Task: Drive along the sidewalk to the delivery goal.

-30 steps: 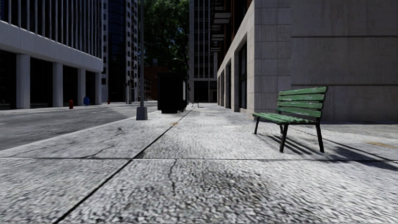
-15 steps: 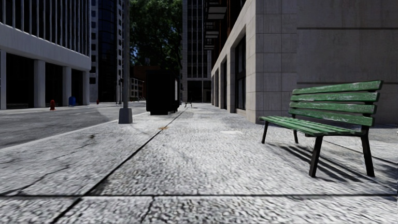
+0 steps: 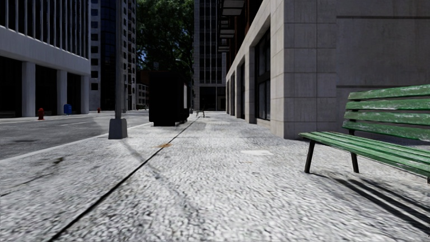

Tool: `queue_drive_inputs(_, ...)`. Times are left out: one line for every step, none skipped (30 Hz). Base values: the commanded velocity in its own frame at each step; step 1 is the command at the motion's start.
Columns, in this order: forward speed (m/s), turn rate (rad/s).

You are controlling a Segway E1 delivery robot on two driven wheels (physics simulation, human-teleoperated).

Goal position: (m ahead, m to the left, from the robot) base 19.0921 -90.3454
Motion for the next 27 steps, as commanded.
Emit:
queue_drive_inputs(2.0,0.0)
queue_drive_inputs(2.0,0.0)
queue_drive_inputs(2.0,0.0)
queue_drive_inputs(2.0,0.0)
queue_drive_inputs(2.0,0.0)
queue_drive_inputs(2.0,0.0)
queue_drive_inputs(2.0,0.0)
queue_drive_inputs(2.0,0.0)
queue_drive_inputs(2.0,0.0)
queue_drive_inputs(2.0,0.0)
queue_drive_inputs(2.0,0.0)
queue_drive_inputs(2.0,0.0)
queue_drive_inputs(2.0,0.0)
queue_drive_inputs(2.0,0.0)
queue_drive_inputs(2.0,0.0)
queue_drive_inputs(2.0,0.0)
queue_drive_inputs(2.0,0.0)
queue_drive_inputs(2.0,0.0)
queue_drive_inputs(2.0,0.0)
queue_drive_inputs(2.0,0.0)
queue_drive_inputs(2.0,0.0)
queue_drive_inputs(2.0,0.0)
queue_drive_inputs(2.0,0.0)
queue_drive_inputs(2.0,0.0)
queue_drive_inputs(2.0,0.0)
queue_drive_inputs(2.0,0.0)
queue_drive_inputs(2.0,0.0)
